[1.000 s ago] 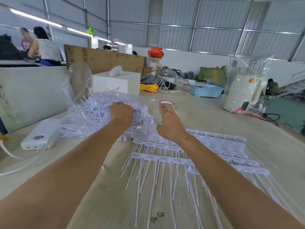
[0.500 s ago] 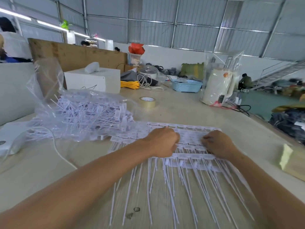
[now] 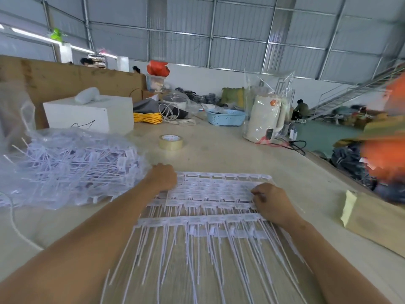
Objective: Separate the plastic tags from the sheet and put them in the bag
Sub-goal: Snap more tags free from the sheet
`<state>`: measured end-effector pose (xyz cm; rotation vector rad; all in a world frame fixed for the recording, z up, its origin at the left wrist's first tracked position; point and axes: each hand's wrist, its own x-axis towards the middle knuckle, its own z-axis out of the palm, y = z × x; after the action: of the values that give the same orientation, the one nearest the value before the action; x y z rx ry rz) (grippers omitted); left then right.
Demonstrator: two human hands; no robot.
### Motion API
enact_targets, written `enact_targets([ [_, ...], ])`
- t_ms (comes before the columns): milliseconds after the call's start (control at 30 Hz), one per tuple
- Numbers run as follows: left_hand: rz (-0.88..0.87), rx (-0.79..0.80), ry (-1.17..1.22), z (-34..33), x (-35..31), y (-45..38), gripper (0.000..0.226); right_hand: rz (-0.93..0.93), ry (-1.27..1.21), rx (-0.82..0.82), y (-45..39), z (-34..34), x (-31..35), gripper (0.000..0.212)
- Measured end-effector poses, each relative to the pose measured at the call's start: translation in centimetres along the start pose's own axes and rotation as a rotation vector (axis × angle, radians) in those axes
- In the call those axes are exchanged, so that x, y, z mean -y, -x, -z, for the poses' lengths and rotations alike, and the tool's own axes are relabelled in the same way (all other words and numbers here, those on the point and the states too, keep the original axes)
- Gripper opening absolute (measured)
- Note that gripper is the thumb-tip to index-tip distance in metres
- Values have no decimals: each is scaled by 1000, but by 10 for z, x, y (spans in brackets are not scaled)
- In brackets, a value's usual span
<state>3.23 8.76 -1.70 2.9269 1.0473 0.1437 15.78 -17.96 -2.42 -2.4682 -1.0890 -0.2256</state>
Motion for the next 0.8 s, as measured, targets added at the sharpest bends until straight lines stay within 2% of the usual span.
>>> enact_targets([
  [200, -62, -30, 43, 6, -7, -5, 26, 22, 28, -15, -3, -4, 2, 23],
  [367, -60, -121, 11, 13, -11, -2, 30, 29, 57, -24, -3, -5, 3, 23],
  [633, -186, -211, 348, 56, -33, 9, 24, 16, 70, -62, -1, -5, 1, 29],
  [800, -328, -417, 194, 100, -58, 37, 24, -55, -22, -159, -1, 1, -1, 34],
])
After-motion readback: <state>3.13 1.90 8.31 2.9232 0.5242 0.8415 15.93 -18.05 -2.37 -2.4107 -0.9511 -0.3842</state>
